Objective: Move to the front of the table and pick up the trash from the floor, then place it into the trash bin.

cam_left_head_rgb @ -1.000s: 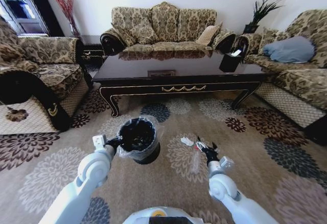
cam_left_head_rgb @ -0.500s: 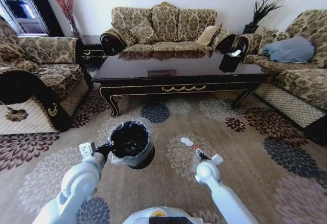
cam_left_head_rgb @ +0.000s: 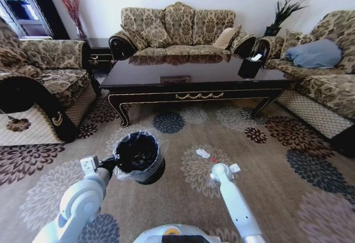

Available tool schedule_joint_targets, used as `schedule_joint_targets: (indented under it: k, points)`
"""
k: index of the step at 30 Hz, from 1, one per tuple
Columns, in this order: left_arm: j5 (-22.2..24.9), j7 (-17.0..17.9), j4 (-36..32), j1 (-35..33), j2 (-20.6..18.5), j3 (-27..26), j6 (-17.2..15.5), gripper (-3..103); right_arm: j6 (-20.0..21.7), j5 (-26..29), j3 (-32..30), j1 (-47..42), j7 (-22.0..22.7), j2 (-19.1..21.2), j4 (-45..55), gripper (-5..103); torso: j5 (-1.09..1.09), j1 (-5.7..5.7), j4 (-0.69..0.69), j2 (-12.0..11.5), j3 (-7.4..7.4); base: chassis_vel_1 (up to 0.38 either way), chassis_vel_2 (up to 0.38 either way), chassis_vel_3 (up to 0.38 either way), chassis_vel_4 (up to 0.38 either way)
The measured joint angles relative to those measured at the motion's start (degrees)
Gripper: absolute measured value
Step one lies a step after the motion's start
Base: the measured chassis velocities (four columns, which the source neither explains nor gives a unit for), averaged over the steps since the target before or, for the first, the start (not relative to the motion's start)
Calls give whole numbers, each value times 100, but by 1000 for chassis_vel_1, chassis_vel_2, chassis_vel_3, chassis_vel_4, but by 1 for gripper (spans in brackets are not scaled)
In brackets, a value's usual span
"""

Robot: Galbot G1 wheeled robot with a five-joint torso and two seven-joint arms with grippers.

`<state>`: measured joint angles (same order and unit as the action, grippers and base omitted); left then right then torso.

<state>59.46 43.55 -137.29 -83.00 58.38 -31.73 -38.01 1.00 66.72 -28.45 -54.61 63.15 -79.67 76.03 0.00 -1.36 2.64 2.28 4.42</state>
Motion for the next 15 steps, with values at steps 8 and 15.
schedule_joint_targets:
  k: [8,15]
  points:
    - [-22,0,-31,-122,36,-103,0,3,-128,376,-339,403,-417,73,-808,100,0,0,0,0,0,0,0,0,0]
    - [-20,-1,-109,-201,38,-185,-4,3,-242,284,-426,478,-659,36,-1191,100,0,0,-1,0,0,0,0,0,0]
